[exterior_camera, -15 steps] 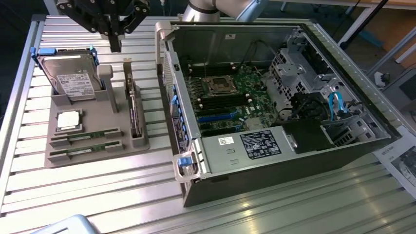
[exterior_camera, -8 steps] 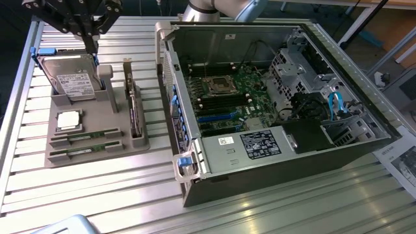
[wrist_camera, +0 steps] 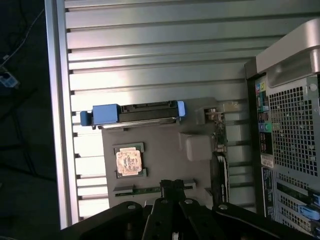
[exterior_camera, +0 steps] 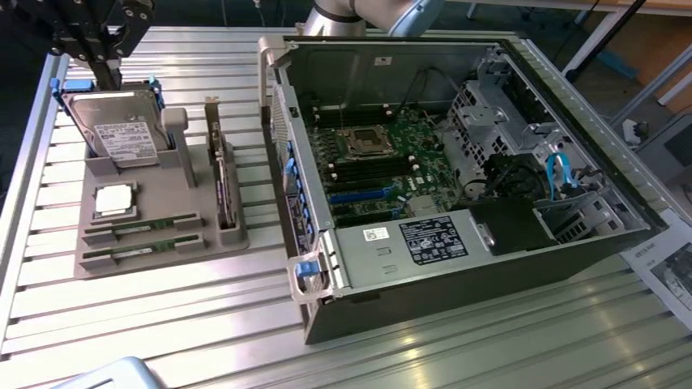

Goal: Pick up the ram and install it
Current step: 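Reach for the ram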

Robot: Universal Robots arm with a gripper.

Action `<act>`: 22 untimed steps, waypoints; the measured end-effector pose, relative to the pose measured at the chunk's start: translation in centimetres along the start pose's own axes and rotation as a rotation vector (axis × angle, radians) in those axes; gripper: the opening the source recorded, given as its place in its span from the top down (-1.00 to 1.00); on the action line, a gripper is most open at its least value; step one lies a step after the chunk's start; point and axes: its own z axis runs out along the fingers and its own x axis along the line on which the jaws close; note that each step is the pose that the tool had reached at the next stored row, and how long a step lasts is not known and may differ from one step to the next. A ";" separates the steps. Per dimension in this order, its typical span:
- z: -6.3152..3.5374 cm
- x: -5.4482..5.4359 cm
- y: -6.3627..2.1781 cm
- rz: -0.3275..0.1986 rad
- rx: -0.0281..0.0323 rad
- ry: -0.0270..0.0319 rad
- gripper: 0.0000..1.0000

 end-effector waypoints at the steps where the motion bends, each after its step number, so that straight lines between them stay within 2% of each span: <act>1: -0.01 0.3 -0.02 0.000 0.0001 0.0001 0.80; 4: -0.03 1.0 -0.08 0.000 0.0001 0.0003 0.80; 19: -0.04 1.0 -0.10 0.000 0.0002 0.0005 0.80; 22: -0.06 1.0 -0.75 0.000 0.0001 0.0004 0.80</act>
